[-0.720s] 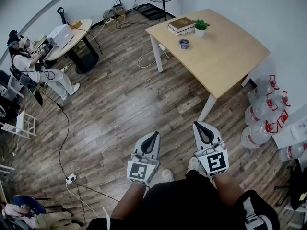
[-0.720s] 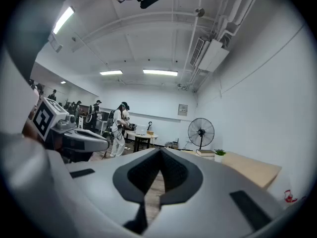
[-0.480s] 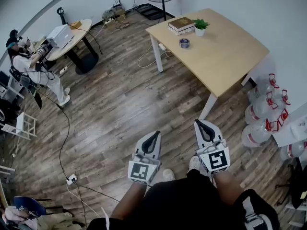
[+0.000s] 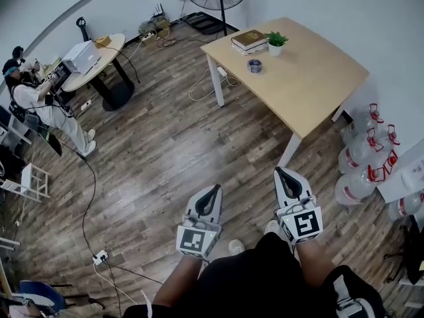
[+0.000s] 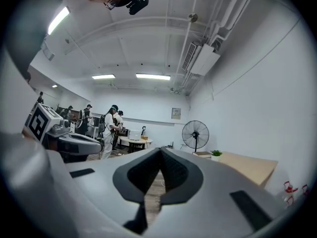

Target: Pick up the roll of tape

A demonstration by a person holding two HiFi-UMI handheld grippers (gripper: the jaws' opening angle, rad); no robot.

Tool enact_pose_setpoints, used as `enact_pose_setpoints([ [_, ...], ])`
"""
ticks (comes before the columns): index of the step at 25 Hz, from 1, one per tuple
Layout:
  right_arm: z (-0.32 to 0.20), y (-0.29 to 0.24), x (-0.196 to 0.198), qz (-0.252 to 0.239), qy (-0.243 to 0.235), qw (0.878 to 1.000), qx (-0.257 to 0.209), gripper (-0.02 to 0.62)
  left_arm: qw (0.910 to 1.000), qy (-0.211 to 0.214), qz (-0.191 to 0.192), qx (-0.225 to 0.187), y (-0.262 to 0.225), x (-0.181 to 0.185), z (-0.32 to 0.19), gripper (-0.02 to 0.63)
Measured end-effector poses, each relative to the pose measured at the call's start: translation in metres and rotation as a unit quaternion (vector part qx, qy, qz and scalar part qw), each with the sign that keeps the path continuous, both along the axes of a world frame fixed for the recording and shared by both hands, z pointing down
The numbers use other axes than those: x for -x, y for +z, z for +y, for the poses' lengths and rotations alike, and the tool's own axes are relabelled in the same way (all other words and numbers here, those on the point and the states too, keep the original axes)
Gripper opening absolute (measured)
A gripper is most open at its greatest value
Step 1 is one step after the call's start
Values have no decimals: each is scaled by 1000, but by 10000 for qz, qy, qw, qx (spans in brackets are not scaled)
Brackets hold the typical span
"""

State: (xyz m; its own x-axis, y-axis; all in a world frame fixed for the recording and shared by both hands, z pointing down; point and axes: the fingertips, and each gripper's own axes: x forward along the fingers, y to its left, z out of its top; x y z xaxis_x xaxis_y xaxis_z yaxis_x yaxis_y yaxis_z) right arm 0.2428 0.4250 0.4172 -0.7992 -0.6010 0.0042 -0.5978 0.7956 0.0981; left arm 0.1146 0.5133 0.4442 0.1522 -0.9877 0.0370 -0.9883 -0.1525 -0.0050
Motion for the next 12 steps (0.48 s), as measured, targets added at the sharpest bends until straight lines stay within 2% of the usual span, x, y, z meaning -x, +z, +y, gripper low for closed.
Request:
enact_pose_setpoints([
  [6,-11,9,19,72,43,10000,11,-6,9998,133,-120,-47,0,22,-13,5],
  [12,-43,8,41,311,100,9993,-190,-6,9996,198,-205,-41,-2,44,-48,5],
])
